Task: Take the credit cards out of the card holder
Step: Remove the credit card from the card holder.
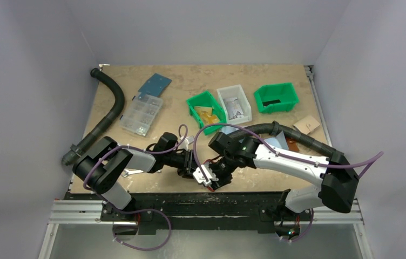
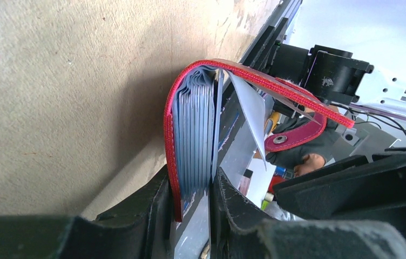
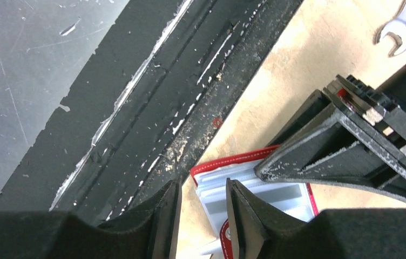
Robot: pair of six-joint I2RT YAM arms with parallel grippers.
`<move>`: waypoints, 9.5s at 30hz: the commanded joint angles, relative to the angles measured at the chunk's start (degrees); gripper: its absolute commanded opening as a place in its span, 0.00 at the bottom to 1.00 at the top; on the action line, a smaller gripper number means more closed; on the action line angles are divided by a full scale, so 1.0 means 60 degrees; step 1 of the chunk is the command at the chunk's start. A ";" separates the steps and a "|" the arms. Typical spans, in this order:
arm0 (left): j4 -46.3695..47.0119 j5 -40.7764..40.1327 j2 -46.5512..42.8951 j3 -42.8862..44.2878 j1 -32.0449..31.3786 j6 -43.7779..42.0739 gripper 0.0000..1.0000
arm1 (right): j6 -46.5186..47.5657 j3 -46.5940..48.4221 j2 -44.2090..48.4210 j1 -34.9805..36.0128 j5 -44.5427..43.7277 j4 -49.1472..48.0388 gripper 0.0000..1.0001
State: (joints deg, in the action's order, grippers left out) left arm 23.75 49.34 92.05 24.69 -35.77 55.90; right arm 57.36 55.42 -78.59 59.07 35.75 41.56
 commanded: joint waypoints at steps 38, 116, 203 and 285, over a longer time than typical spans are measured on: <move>-0.0164 0.0327 0.0585 0.0458 -0.0043 -0.0409 0.00 | -0.0708 -0.0077 -0.0784 0.0442 -0.1482 -0.0494 0.26; -0.1834 -0.5257 -0.6206 -0.1045 0.0250 -0.0018 0.92 | -0.4241 0.0695 -0.2860 -0.2702 -0.0055 -0.1583 0.32; 0.4670 -0.7235 -0.2043 -0.2745 -0.1617 0.3530 0.47 | -0.6779 0.0827 -0.3807 -0.3317 -0.0965 -0.2577 0.04; 0.7659 -0.4693 0.1387 -0.0867 -0.1573 0.2793 0.29 | -0.7112 0.0774 -0.2768 -0.4912 0.1233 -0.2312 0.30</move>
State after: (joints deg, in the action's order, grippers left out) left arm 64.10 20.25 100.18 19.79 -44.69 72.34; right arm 15.77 58.92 -95.55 30.41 40.45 28.05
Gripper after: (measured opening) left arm 0.297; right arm 0.299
